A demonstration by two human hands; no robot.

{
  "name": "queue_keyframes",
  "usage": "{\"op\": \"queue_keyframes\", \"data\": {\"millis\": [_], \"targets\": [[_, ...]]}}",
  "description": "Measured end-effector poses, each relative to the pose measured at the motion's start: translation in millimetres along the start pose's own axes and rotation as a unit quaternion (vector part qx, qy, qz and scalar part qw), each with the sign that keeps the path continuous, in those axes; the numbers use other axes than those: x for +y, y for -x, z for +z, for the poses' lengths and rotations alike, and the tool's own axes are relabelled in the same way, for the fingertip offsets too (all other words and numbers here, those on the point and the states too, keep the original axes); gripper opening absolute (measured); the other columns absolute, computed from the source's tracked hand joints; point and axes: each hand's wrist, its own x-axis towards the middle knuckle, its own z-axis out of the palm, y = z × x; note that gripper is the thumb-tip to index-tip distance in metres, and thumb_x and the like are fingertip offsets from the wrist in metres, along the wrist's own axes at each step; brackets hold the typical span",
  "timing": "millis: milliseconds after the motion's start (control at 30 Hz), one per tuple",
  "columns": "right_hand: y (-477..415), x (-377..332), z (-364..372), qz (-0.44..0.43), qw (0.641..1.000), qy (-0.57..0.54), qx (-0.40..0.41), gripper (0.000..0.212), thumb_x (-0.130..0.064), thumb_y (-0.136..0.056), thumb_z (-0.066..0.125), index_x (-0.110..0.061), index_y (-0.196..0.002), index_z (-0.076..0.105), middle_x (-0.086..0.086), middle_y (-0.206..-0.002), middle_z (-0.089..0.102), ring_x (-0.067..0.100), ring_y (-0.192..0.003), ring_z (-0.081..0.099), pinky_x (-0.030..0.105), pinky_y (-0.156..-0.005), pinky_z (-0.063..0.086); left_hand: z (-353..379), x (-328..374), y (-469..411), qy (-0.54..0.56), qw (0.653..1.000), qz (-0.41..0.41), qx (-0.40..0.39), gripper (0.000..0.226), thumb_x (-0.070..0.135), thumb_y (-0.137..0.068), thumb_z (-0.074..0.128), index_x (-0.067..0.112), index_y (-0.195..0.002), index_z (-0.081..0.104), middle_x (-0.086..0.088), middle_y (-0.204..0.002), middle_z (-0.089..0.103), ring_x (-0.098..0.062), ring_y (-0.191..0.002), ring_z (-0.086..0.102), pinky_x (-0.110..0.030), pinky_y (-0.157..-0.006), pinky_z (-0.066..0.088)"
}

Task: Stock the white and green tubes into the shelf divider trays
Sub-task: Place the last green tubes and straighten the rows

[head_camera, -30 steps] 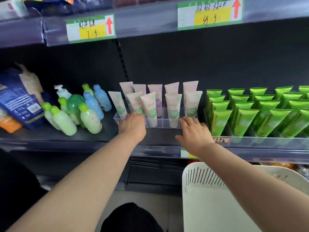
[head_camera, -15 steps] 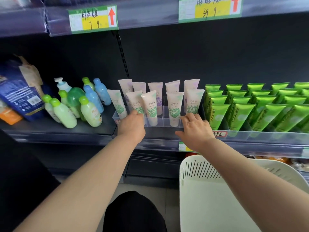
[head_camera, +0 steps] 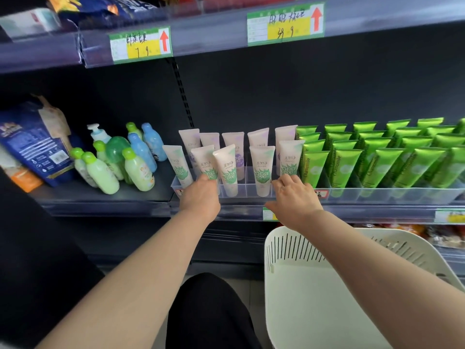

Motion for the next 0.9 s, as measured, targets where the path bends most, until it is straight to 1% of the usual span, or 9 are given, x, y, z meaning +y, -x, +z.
{"op": "queue_keyframes", "data": {"millis": [133, 300, 433, 533, 600, 667, 733, 833, 900], "targets": [[4, 0, 0, -0.005, 1.0, 0.003, -0.001, 0.052, -0.05, -0.091, 0.048, -0.016, -0.13, 0.045, 0.002, -0.122, 0.046, 0.022, -0.115, 0.041, 0.039, -0.094, 0.04, -3, 0, 8, -0.016, 1.0, -0.005, 0.0, 0.037, 0.006, -0.085, 0.061, 0.012, -0.122, 0.059, -0.007, -0.116, 0.053, -0.029, -0.099, 0.06, -0.036, -0.069, 0.049], [10, -3, -1, -0.01, 1.0, 0.013, -0.009, 0.057, -0.052, -0.09, 0.049, -0.016, -0.133, 0.043, 0.002, -0.124, 0.046, 0.023, -0.116, 0.041, 0.039, -0.096, 0.04, -4, 0, 15, -0.018, 1.0, 0.002, 0.005, 0.034, 0.005, -0.085, 0.061, 0.01, -0.118, 0.06, -0.007, -0.114, 0.052, -0.029, -0.097, 0.06, -0.035, -0.066, 0.045], [14, -1, 0, -0.023, 0.999, 0.025, -0.018, 0.058, -0.052, -0.091, 0.049, -0.016, -0.135, 0.04, 0.002, -0.127, 0.044, 0.023, -0.118, 0.04, 0.04, -0.098, 0.039, -4, -2, 17, 0.008, 1.0, -0.001, -0.003, 0.034, 0.004, -0.085, 0.06, 0.011, -0.117, 0.06, -0.006, -0.115, 0.052, -0.028, -0.097, 0.059, -0.035, -0.064, 0.043], [12, 1, -12, -0.03, 0.999, 0.013, -0.032, 0.051, -0.049, -0.092, 0.049, -0.018, -0.133, 0.046, 0.001, -0.128, 0.049, 0.021, -0.118, 0.045, 0.038, -0.095, 0.041, -10, -3, 17, 0.042, 0.999, -0.013, -0.004, 0.029, 0.006, -0.087, 0.057, 0.015, -0.114, 0.064, -0.005, -0.111, 0.061, -0.027, -0.095, 0.061, -0.035, -0.064, 0.045], [8, 3, -28, -0.046, 0.999, -0.014, 0.017, 0.036, -0.039, -0.094, 0.05, -0.021, -0.126, 0.056, -0.001, -0.121, 0.056, 0.02, -0.11, 0.053, 0.035, -0.085, 0.046, -20, -2, 15, 0.064, 0.994, 0.024, 0.083, 0.024, 0.013, -0.092, 0.054, 0.021, -0.109, 0.069, -0.002, -0.106, 0.068, -0.023, -0.092, 0.062, -0.033, -0.066, 0.046], [2, 9, -46, -0.062, 0.99, -0.004, 0.128, 0.025, -0.027, -0.094, 0.051, -0.023, -0.115, 0.062, 0.0, -0.11, 0.062, 0.022, -0.102, 0.055, 0.034, -0.076, 0.047, -33, 7, 13, 0.107, 0.966, 0.097, 0.216, 0.022, 0.018, -0.095, 0.052, 0.021, -0.105, 0.071, 0.002, -0.101, 0.07, -0.021, -0.092, 0.061, -0.033, -0.072, 0.047], [-9, 18, -61, -0.049, 0.979, 0.028, 0.197, 0.028, -0.021, -0.091, 0.053, -0.024, -0.118, 0.06, 0.002, -0.113, 0.061, 0.026, -0.106, 0.051, 0.039, -0.08, 0.045, -48, 21, 5, 0.143, 0.937, 0.154, 0.278, 0.022, 0.017, -0.095, 0.052, 0.021, -0.106, 0.07, 0.003, -0.103, 0.069, -0.021, -0.098, 0.057, -0.038, -0.082, 0.048], [-27, 30, -73, -0.018, 0.983, 0.084, 0.162, 0.042, -0.019, -0.09, 0.056, -0.025, -0.131, 0.049, 0.0, -0.126, 0.053, 0.026, -0.116, 0.042, 0.04, -0.089, 0.039, -62, 45, -15, 0.093, 0.951, 0.174, 0.24, 0.032, 0.015, -0.096, 0.051, 0.025, -0.126, 0.06, 0.005, -0.124, 0.062, -0.022, -0.112, 0.047, -0.039, -0.089, 0.039], [-36, 34, -76, -0.011, 0.984, 0.117, 0.137, 0.042, -0.019, -0.09, 0.054, -0.023, -0.131, 0.049, -0.001, -0.127, 0.052, 0.025, -0.117, 0.039, 0.039, -0.089, 0.037, -66, 56, -28, 0.046, 0.965, 0.174, 0.191, 0.034, 0.018, -0.098, 0.051, 0.028, -0.13, 0.056, 0.007, -0.129, 0.059, -0.021, -0.115, 0.044, -0.04, -0.09, 0.037]]}}
